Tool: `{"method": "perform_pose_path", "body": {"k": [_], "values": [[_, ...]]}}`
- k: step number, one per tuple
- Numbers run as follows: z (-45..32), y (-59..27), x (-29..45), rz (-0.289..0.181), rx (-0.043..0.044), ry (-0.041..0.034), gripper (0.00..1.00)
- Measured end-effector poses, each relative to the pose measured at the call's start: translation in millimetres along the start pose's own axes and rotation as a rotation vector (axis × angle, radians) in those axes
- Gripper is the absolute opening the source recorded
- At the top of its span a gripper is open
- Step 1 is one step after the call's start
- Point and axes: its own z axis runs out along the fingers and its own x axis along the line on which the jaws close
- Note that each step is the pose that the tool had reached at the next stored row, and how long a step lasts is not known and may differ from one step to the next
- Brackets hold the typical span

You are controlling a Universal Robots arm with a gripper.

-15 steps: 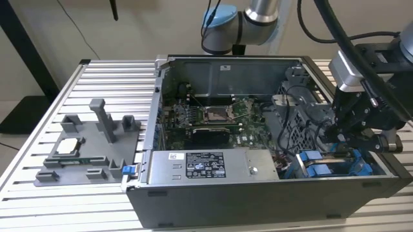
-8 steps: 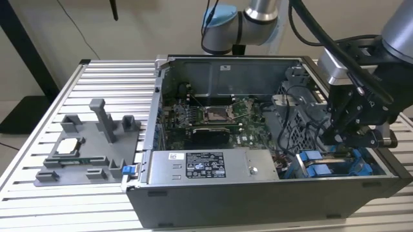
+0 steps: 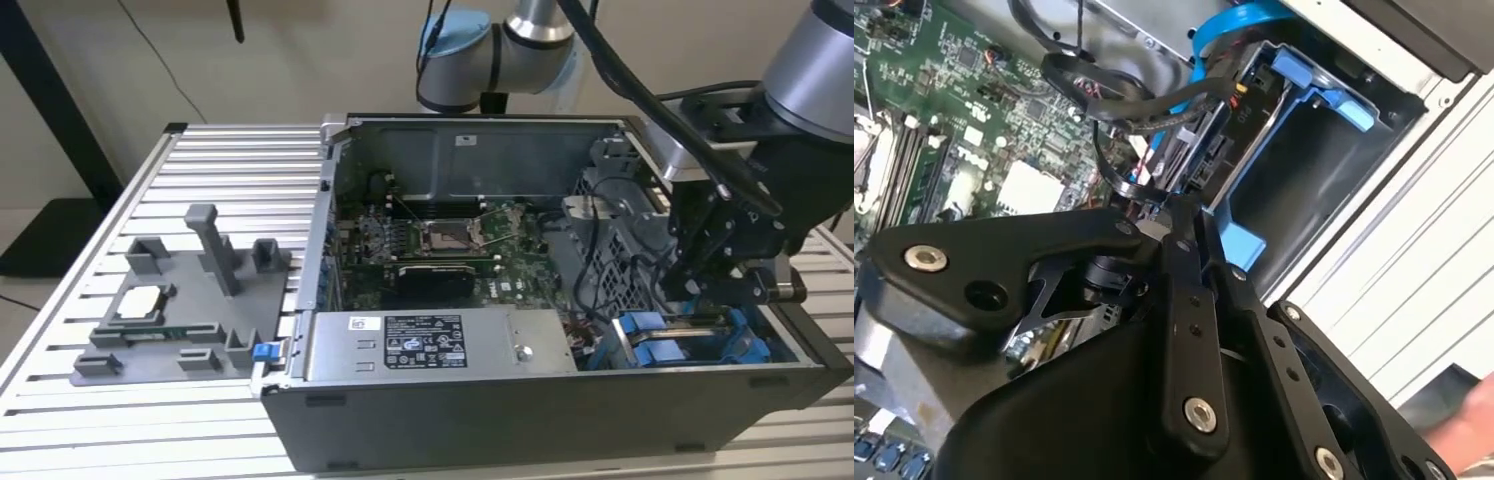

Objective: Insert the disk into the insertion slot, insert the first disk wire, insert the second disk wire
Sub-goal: 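Insert the second disk wire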

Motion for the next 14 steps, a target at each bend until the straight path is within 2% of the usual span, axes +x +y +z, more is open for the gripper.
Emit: {"method": "perform_pose_path", "body": {"k": [2,7,9,11,14], "values": [[2.0,0.0,-0.1,-0.005,0.0029,0.0024,0.00],[6.0,-1.1,-0.6,-0.020,0.0149,0.0020,0.00],[7.6,-2.7,-0.6,-0.023,0.0155,0.0052,0.00],[9.1,-5.1,-0.5,-0.025,0.0156,0.0163,0.00],[11.1,-8.5,-0.5,-0.028,0.0157,0.0392,0.00]]}}
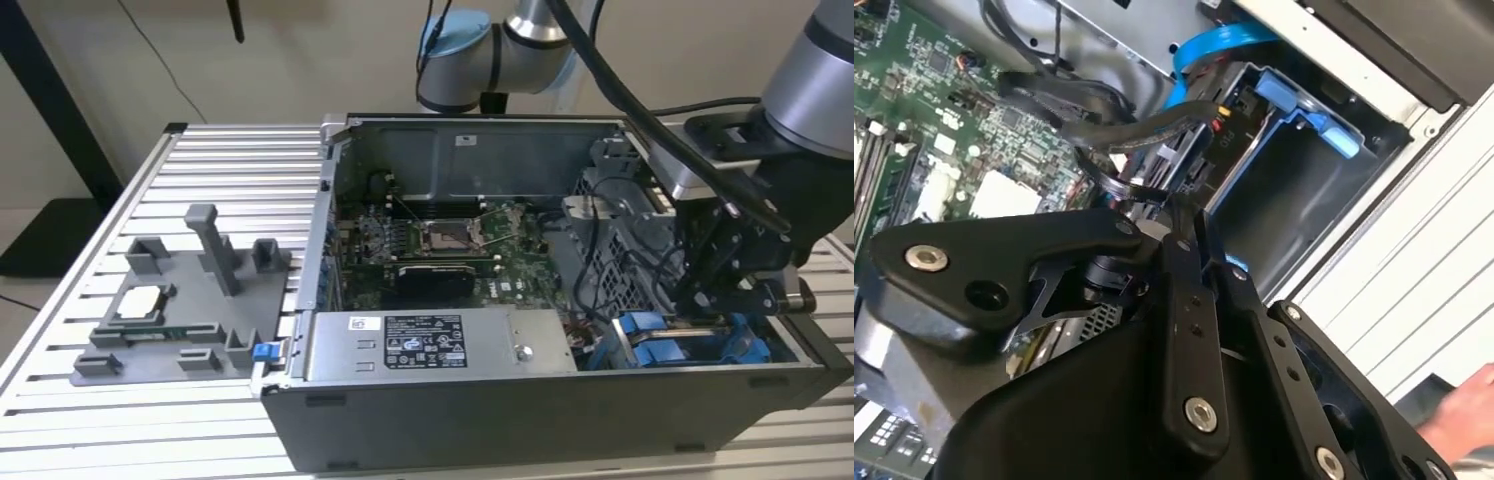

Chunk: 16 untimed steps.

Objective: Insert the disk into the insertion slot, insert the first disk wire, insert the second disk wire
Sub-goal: 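Insert the second disk wire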

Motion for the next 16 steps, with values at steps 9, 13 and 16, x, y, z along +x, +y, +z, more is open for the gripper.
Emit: {"method": "perform_pose_path", "body": {"k": [9,13,16], "values": [[4.6,-4.7,-3.5,-0.002,0.0078,0.0106,0.00],[5.9,-5.9,-4.5,-0.002,0.0094,0.0109,0.00],[7.1,-6.2,-5.1,0.007,0.0101,0.0112,0.00]]}}
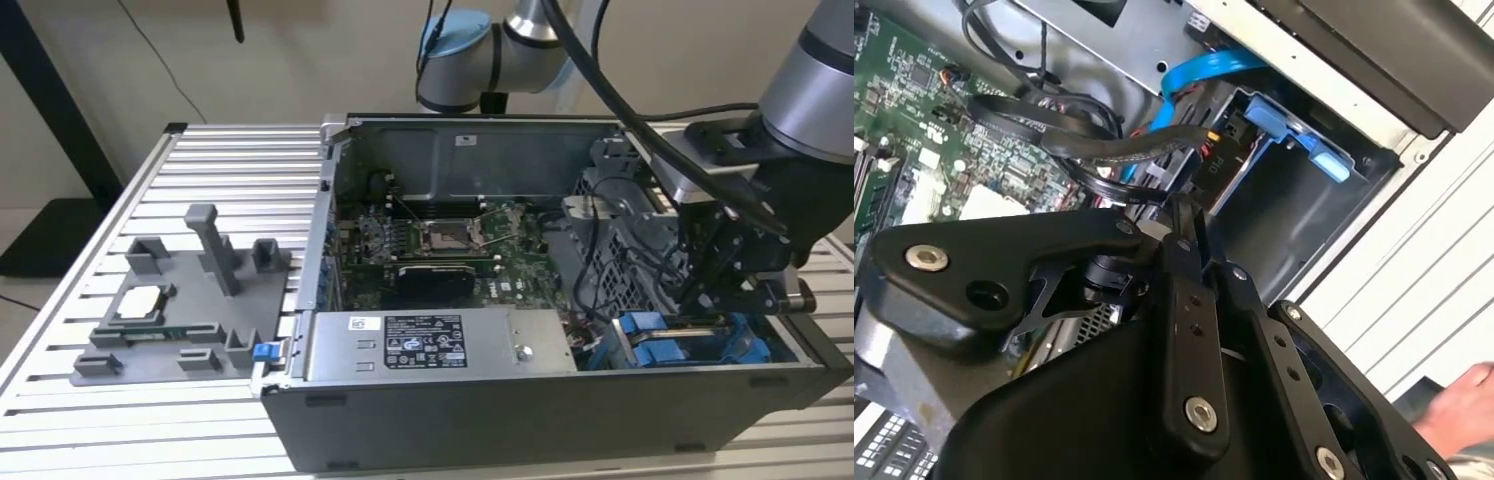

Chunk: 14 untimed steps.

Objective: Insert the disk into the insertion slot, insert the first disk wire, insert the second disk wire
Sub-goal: 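Insert the second disk wire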

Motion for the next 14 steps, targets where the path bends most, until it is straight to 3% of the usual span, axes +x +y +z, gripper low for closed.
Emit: {"method": "perform_pose_path", "body": {"k": [14], "values": [[3.8,-1.4,-2.4,0.032,0.0018,0.0018,0.00]]}}
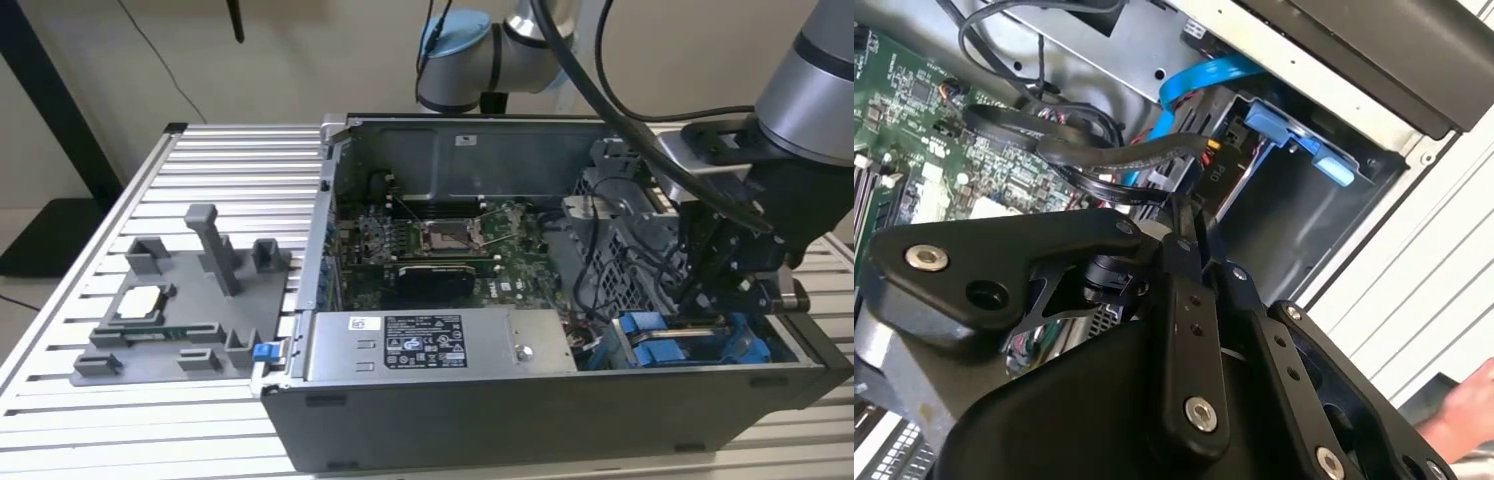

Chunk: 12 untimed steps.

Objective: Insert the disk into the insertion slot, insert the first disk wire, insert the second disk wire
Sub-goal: 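Insert the second disk wire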

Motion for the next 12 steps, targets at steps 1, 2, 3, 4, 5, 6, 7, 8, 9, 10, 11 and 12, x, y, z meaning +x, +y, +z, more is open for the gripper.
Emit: {"method": "perform_pose_path", "body": {"k": [1,2,3,4,5,6,7,8,9,10,11,12], "values": [[0.3,-0.2,0.0,0.000,0.0000,0.0000,0.00],[0.5,-0.4,0.0,0.000,0.0000,0.0001,0.00],[0.8,-0.5,0.0,0.000,0.0001,0.0001,0.00],[1.1,-0.6,0.0,0.000,0.0001,0.0000,0.00],[1.4,-0.7,0.0,0.000,0.0001,0.0001,0.00],[1.8,-0.9,0.0,0.000,0.0000,0.0001,0.00],[2.1,-0.9,0.0,0.000,0.0000,0.0001,0.00],[2.8,-0.9,0.1,0.000,0.0000,0.0001,0.00],[3.5,-1.0,0.1,0.000,0.0000,0.0005,0.00],[3.8,-1.1,0.1,0.000,0.0001,0.0012,0.00],[4.7,-1.1,0.1,0.000,0.0001,0.0012,0.00],[5.6,-1.0,0.2,0.000,0.0001,0.0020,0.00]]}}
